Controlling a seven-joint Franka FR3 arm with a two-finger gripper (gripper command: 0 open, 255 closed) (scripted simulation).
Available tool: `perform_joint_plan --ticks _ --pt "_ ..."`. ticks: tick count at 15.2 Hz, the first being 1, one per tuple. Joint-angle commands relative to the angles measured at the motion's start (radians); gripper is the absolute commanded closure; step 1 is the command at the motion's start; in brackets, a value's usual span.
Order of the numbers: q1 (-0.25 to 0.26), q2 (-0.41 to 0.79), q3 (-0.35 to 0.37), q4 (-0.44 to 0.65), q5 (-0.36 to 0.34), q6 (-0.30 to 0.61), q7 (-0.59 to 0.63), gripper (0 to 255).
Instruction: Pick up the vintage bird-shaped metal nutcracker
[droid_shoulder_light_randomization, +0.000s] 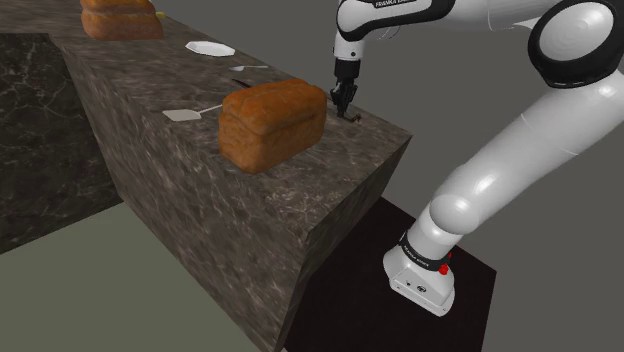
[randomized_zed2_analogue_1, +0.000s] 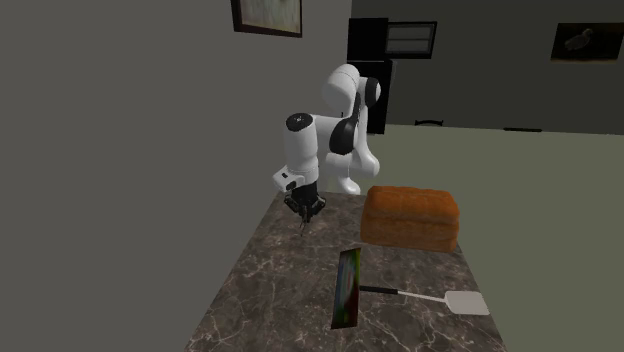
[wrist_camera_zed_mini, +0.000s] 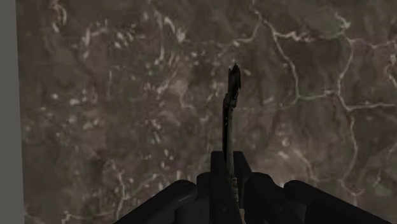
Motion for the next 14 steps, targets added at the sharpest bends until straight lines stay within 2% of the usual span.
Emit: perform_joint_plan --ticks 1,14 --pt "0.0 -0.002 0.0 0.012 0.0 -0.013 0.0 255" --pt "0.002 -0.012 0.005 0.176 0.002 -0.188 -0.005 255"
